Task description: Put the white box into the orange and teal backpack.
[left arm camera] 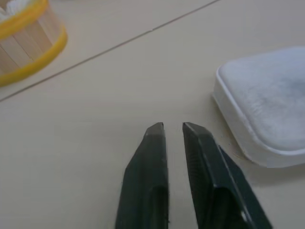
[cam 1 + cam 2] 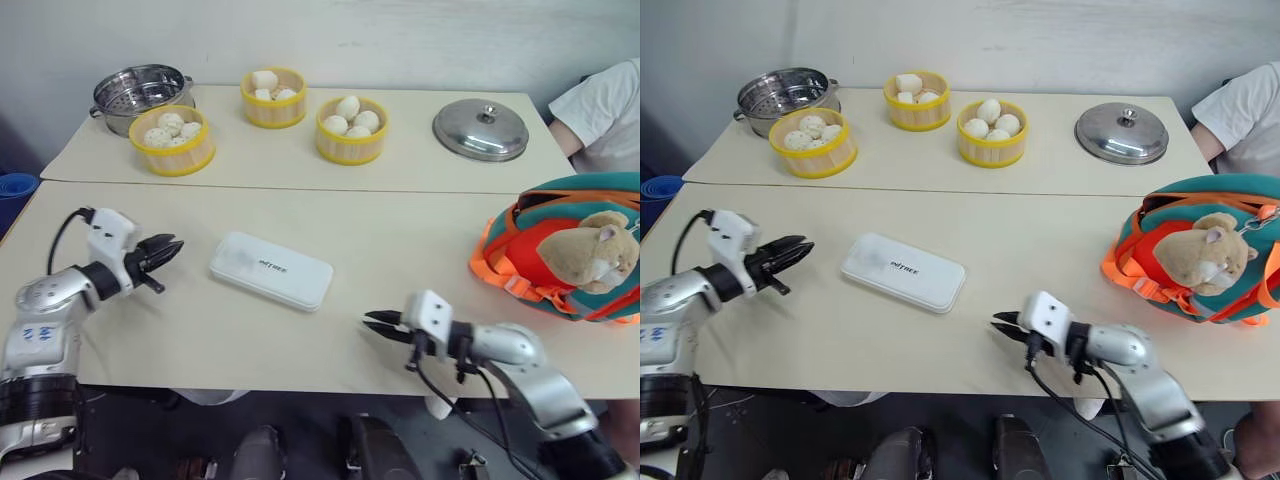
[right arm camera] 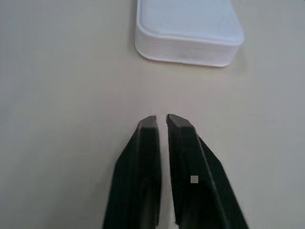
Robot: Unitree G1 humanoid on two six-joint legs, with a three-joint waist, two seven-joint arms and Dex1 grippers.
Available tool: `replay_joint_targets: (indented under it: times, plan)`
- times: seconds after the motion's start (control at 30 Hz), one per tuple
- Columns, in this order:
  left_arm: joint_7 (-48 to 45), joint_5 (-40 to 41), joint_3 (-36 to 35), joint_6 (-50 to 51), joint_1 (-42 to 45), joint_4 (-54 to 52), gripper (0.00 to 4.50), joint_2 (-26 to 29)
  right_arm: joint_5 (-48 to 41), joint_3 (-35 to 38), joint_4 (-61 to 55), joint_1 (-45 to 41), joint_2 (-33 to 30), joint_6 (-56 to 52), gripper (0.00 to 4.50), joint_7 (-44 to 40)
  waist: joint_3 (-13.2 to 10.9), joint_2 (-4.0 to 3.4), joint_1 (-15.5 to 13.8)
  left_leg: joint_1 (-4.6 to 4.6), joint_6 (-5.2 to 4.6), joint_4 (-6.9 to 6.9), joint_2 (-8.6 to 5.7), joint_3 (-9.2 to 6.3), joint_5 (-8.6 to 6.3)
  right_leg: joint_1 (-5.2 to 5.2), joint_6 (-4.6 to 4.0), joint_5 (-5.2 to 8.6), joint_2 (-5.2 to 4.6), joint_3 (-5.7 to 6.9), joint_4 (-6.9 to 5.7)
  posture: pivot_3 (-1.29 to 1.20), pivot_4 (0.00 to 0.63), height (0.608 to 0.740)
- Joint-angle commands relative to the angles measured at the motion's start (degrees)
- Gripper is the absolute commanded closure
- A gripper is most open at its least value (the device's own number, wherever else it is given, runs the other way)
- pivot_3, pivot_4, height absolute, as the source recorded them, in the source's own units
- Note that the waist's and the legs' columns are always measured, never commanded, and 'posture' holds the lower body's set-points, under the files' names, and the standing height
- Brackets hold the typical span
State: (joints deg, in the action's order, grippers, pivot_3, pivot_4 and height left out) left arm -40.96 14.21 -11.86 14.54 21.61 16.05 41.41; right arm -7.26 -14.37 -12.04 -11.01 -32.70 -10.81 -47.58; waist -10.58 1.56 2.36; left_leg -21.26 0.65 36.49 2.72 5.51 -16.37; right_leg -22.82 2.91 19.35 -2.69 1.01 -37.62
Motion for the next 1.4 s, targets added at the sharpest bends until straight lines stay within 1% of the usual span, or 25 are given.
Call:
replay_joint_targets:
  times: [0.03, 0.2, 0.3, 0.5, 0.7, 0.83, 0.97, 1.03, 1.07, 1.13, 1.17, 1.2, 1.23, 1.27, 1.33, 1.37, 1.4]
  plan:
    - [-1.2, -1.6, 1.6, -2.2, 2.2, 3.1, 4.48, 0.1, 3.7, -2.8, 1.9, -3.1, 2.0, 0.4, 4.5, 1.5, 0.0, 0.03, 0.0, 0.0, 0.01, 0.0, 0.01, 0.0, 0.0, 0.0, 0.0, 0.0, 0.0, 0.0, -0.01, 0.0, 0.15, 0.74]
    - [-6.3, 1.2, 1.9, -3.6, 1.6, 1.2, 4.48, -0.8, 4.0, -3.9, 2.4, -7.8, 7.9, -2.8, 4.5, 3.6, 0.0, 0.04, 0.0, -0.08, 0.1, 0.03, 0.03, 0.02, 0.03, -0.17, 0.0, 0.0, 0.01, -0.01, -0.15, 0.0, 0.15, 0.74]
    - [-8.5, 2.3, 1.9, -4.2, 0.5, -0.6, 4.48, -1.3, 4.4, -3.8, 1.9, -8.8, 8.6, -3.7, 4.5, 3.5, 0.0, 0.04, -0.3, -0.11, 0.08, 0.14, 0.04, 0.02, 0.02, -0.17, 0.0, 0.0, 0.01, -0.02, -0.2, 0.0, 0.15, 0.74]
    - [-13.6, 4.6, 3.5, -0.5, -4.2, -7.0, 4.48, -0.9, 3.3, -2.3, 0.7, -8.8, 6.3, -5.1, 4.5, 1.2, 0.0, 0.05, -0.5, -0.12, 0.02, 0.16, 0.03, 0.02, -0.02, -0.17, -0.01, 0.0, -0.02, -0.03, -0.19, 0.0, 0.15, 0.74]
    - [-15.9, 8.8, 3.7, 5.3, -9.0, -16.3, 4.48, -1.7, 2.1, 0.0, 0.0, -8.0, 3.6, -5.5, 4.5, -1.1, 0.0, 0.05, -0.5, -0.12, 0.0, 0.15, 0.04, 0.0, -0.03, -0.16, -0.01, 0.01, -0.02, -0.03, -0.19, 0.0, 0.15, 0.74]
    - [-15.2, 10.0, 3.5, 8.2, -12.2, -21.7, 4.48, -2.0, 0.8, 2.9, -1.1, -6.9, 0.0, -6.4, 4.5, -3.4, 0.0, 0.05, -0.6, -0.12, -0.01, 0.15, 0.03, 0.0, -0.03, -0.15, -0.01, 0.01, -0.02, -0.04, -0.18, 0.0, 0.15, 0.74]
    - [-12.8, 8.7, 3.1, 11.1, -13.9, -23.4, 4.48, -0.9, 1.0, 3.3, -1.0, -5.0, -2.8, -5.6, 4.5, -5.4, 0.0, 0.05, -0.6, -0.12, -0.01, 0.14, 0.04, 0.0, -0.03, -0.15, -0.01, 0.01, -0.02, -0.04, -0.16, 0.0, 0.15, 0.74]
    - [-12.3, 10.8, 1.6, 16.2, -14.1, -23.4, 4.48, 0.1, 1.1, 3.8, -0.6, -4.2, -3.3, -5.8, 4.5, -5.3, 0.0, 0.06, -0.5, -0.11, -0.01, 0.14, 0.05, 0.0, -0.03, -0.15, -0.01, 0.01, 0.0, -0.04, -0.16, 0.0, 0.15, 0.74]
    - [-12.4, 13.9, 0.2, 22.2, -14.1, -23.7, 4.31, 1.1, 1.3, 4.0, -0.2, -3.8, -3.7, -5.4, 4.5, -5.4, 0.0, 0.06, -0.5, -0.11, -0.01, 0.14, 0.05, 0.0, -0.03, -0.15, -0.01, 0.01, 0.0, -0.04, -0.16, 0.0, 0.15, 0.74]
    - [-11.9, 19.0, -2.6, 30.7, -13.6, -24.6, 3.89, 2.4, 1.4, 4.4, 0.2, -3.2, -4.5, -4.6, 4.5, -6.1, 0.0, 0.06, -0.3, -0.1, -0.01, 0.14, 0.05, -0.01, -0.03, -0.15, -0.01, 0.01, 0.01, -0.05, -0.17, 0.0, 0.15, 0.74]
    - [-10.7, 20.6, -3.8, 36.2, -12.8, -24.2, 3.57, 3.7, 1.2, 4.7, 0.3, -3.1, -4.8, -4.5, 4.5, -6.4, 0.0, 0.07, -0.3, -0.11, -0.01, 0.14, 0.05, -0.01, -0.03, -0.15, -0.01, 0.01, 0.01, -0.06, -0.17, 0.0, 0.15, 0.74]
    - [-9.8, 22.0, -4.1, 44.7, -11.6, -22.8, 3.25, 6.4, 1.1, 4.9, 0.5, -2.9, -5.2, -4.2, 4.5, -6.7, 0.0, 0.08, -0.4, -0.1, -0.01, 0.14, 0.06, -0.02, -0.03, -0.14, -0.01, 0.01, 0.01, -0.05, -0.16, 0.0, 0.15, 0.74]
    - [-10.3, 23.1, -3.8, 51.2, -11.0, -21.3, 2.95, 9.5, 1.1, 5.0, 0.9, -2.8, -5.6, -3.8, 4.5, -7.0, 0.0, 0.15, -0.4, -0.1, -0.01, 0.14, 0.05, -0.03, -0.03, -0.15, -0.01, 0.01, 0.01, -0.05, -0.17, 0.0, 0.15, 0.74]
    - [-10.7, 24.1, -3.4, 55.5, -10.5, -20.4, 2.63, 11.5, 1.1, 5.0, 1.2, -2.8, -5.9, -3.5, 4.5, -7.1, -0.1, 0.18, -0.3, -0.1, 0.0, 0.14, 0.05, -0.06, -0.01, -0.15, -0.01, 0.01, 0.02, -0.04, -0.18, 0.0, 0.15, 0.74]
    - [-9.6, 26.4, -4.7, 63.6, -6.7, -15.7, 2.01, 11.6, 1.8, 4.5, 2.6, -3.4, -6.2, -2.2, 4.5, -7.5, -0.1, 0.15, -0.3, -0.08, 0.01, 0.13, 0.03, -0.06, -0.01, -0.14, -0.02, 0.02, 0.02, -0.05, -0.17, 0.0, 0.15, 0.74]
    - [-8.8, 27.2, -5.9, 66.9, -4.2, -12.9, 1.63, 10.5, 2.2, 4.0, 3.5, -4.0, -6.3, -1.6, 4.5, -7.7, -0.1, 0.16, -0.4, -0.05, 0.01, 0.13, 0.01, -0.06, -0.01, -0.1, -0.02, 0.02, 0.01, -0.05, -0.17, 0.0, 0.15, 0.74]
    - [-8.2, 27.7, -6.7, 69.1, -2.4, -10.9, 1.35, 9.7, 2.5, 3.8, 4.2, -4.3, -6.3, -1.0, 4.5, -7.9, -0.1, 0.16, -0.5, -0.05, 0.01, 0.14, 0.02, -0.06, -0.01, -0.1, -0.02, 0.02, 0.01, -0.04, -0.16, 0.0, 0.15, 0.74]
